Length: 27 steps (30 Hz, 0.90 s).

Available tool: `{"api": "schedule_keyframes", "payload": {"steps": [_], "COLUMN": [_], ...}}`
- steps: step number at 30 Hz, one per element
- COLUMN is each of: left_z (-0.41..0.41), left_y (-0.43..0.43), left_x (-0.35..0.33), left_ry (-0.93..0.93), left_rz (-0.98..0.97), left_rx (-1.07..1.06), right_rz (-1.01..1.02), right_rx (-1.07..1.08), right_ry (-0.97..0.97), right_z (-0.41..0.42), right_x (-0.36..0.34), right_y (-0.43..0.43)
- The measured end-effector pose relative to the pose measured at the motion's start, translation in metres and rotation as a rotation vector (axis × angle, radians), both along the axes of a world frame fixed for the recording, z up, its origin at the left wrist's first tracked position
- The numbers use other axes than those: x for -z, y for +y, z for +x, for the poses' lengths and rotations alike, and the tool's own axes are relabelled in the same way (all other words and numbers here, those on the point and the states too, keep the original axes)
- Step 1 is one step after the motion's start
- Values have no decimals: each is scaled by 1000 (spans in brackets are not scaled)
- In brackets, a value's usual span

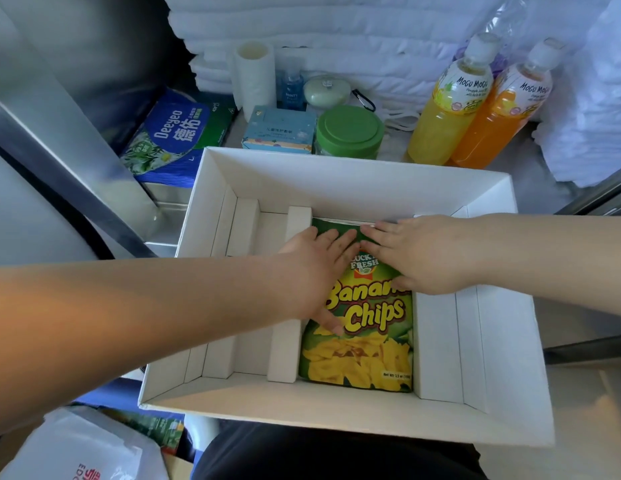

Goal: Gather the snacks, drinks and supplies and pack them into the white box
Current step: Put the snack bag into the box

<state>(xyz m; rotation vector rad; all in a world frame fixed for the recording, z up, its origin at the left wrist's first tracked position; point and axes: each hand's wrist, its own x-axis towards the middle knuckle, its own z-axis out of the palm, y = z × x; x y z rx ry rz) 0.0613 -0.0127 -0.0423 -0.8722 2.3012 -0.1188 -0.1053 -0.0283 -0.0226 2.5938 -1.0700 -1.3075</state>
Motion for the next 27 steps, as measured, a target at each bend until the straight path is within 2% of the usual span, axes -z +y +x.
{"api": "schedule_keyframes", "payload": {"steps": [5, 9, 12, 16, 27], "left_z": [-3, -4, -1, -6, -1], "left_y": [-7, -10, -9, -5, -4], "left_x": [1, -2, -4, -5, -3], "left_ry": [6, 49, 89, 74, 38], "left_rz": [48, 99, 83, 62, 25], "left_rx": [-36, -69, -67, -72, -90], "right_rz": [-23, -21, -48, -95, -54], "right_rx": [-26, -29, -73, -122, 28], "right_ry": [65, 44, -18, 32, 104], "right_z": [2, 5, 6, 8, 1], "right_x": [9, 8, 7, 15, 7], "right_y": [-1, -4, -8, -6, 7]}}
